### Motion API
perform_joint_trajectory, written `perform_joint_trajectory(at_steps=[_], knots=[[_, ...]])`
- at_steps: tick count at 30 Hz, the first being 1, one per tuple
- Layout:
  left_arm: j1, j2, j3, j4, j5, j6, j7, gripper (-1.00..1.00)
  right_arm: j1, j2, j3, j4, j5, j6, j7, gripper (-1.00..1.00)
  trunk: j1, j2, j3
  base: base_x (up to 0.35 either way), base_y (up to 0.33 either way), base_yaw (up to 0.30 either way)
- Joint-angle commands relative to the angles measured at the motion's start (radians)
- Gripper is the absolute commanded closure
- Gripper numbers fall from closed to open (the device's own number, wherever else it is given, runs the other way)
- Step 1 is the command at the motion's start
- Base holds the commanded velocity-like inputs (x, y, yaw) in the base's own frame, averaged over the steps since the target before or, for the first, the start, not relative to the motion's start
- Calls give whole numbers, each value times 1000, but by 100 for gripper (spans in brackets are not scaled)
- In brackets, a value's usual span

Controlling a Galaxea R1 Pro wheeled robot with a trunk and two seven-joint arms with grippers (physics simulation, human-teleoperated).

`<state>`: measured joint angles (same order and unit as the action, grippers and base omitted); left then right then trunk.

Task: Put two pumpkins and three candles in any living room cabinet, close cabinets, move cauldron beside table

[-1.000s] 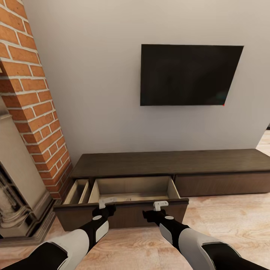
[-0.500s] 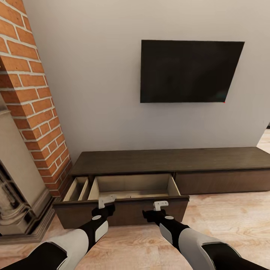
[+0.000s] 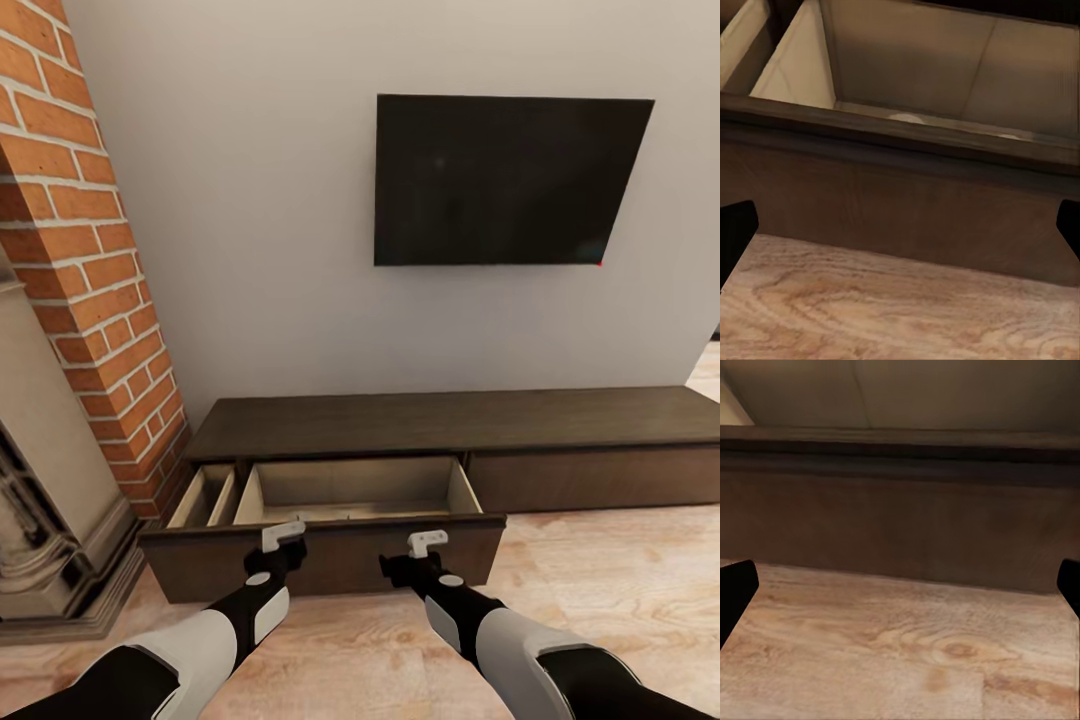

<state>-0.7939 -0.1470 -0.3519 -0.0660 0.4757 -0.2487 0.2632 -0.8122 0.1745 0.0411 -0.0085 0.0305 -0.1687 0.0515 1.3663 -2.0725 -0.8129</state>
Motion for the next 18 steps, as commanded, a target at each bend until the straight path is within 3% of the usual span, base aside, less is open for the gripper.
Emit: perform_joint_trajectory(at_steps=[1, 4, 9, 13, 18], knots=[[-1, 0, -9, 0, 8, -25, 4, -100, -1, 0, 25, 0, 3, -7, -2, -100, 4, -8, -4, 0, 0, 0], [-1, 0, -9, 0, 8, -58, 5, -100, -1, 0, 58, -2, 1, -12, -3, -100, 15, -29, -14, 0, 0, 0], [0, 0, -9, 0, 8, -71, 5, -100, -1, 0, 69, -4, 0, -18, -4, -100, 34, -64, -29, 0, 0, 0], [-1, -1, -10, 0, 4, -76, 5, -100, -1, 0, 73, -4, 0, -63, -4, -100, 50, -92, -42, 0, 0, 0], [-1, -2, -9, 0, -90, -71, 5, -100, -1, 0, 74, -3, 0, -82, -5, -100, 69, -127, -57, 0, 0, 0]])
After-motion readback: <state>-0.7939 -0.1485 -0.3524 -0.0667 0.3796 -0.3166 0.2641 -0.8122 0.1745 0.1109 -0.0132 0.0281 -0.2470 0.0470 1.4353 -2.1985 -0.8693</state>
